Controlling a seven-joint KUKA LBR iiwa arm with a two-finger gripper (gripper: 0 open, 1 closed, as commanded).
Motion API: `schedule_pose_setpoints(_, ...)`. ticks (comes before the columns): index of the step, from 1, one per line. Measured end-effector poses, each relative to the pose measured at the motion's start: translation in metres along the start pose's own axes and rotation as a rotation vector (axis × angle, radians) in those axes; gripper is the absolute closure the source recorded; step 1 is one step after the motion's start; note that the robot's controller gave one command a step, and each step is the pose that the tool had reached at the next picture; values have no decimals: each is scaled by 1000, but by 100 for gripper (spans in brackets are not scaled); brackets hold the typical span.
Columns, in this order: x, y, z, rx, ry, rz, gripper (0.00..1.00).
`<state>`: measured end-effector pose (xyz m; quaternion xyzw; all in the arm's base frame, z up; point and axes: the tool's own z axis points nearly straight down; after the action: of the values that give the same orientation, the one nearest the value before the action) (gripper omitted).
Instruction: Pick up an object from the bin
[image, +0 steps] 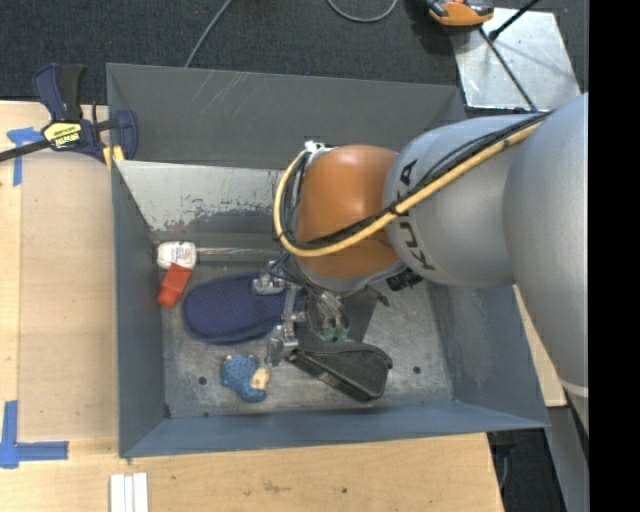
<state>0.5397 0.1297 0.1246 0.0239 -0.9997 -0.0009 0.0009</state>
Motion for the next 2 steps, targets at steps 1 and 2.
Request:
schedule_pose_setpoints(1, -34, -12, 48, -2, -14, -82, 0)
schedule_pose_setpoints(2, -39, -12, 43, -5, -36, -79, 100)
